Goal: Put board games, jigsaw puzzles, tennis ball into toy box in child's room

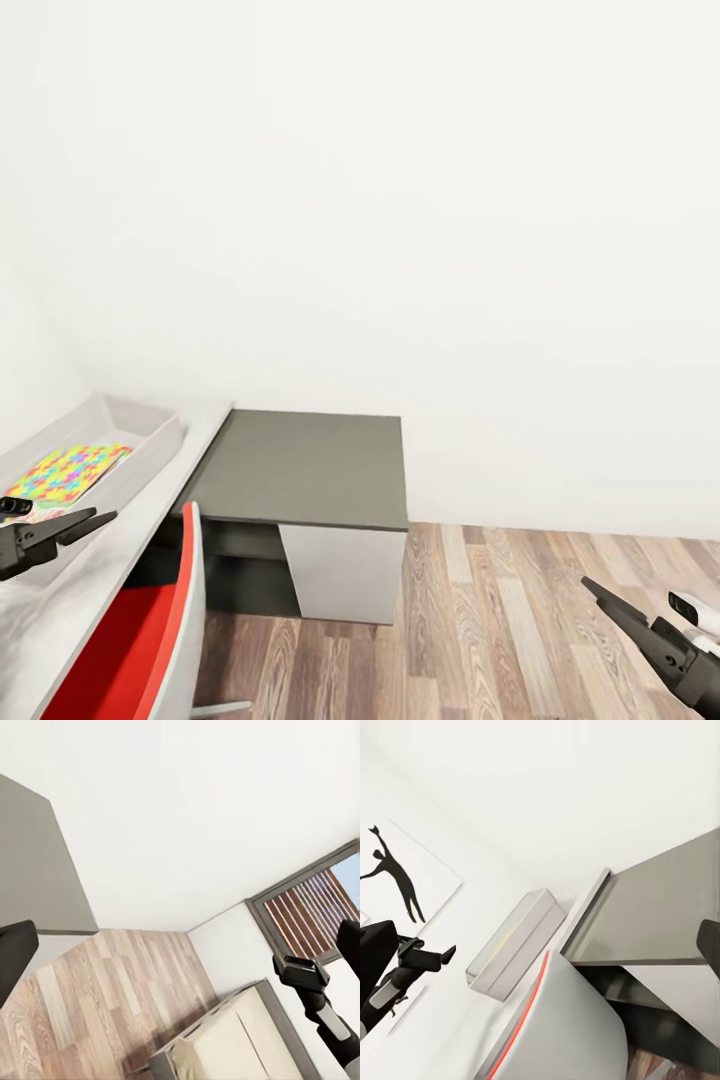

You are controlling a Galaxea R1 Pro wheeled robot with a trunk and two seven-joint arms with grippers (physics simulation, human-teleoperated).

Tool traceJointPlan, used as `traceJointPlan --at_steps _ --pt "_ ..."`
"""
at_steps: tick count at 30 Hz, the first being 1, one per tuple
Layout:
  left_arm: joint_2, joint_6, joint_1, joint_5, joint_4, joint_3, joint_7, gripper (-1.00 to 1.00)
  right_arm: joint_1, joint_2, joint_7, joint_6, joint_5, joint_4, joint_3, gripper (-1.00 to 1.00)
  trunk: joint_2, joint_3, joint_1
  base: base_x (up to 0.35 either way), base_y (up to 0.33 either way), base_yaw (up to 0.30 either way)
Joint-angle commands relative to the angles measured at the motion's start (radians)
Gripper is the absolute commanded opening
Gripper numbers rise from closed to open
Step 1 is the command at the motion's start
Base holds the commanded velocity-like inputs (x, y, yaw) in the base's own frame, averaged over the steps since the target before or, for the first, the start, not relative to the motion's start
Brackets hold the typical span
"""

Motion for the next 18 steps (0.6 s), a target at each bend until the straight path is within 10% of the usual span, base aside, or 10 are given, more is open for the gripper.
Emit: traceJointPlan --at_steps 1,18 --pt "0.000 0.011 -0.001 -0.002 0.000 0.000 -0.004 1.00 0.000 0.000 -0.001 0.009 -0.006 0.000 0.000 1.00 -0.002 0.000 0.001 0.000 0.000 -0.176" --pt "-0.003 0.012 -0.001 -0.007 0.000 -0.012 -0.004 1.00 0.000 -0.001 -0.001 0.009 -0.005 0.000 0.000 1.00 -0.002 0.025 0.001 0.000 0.000 -0.176"
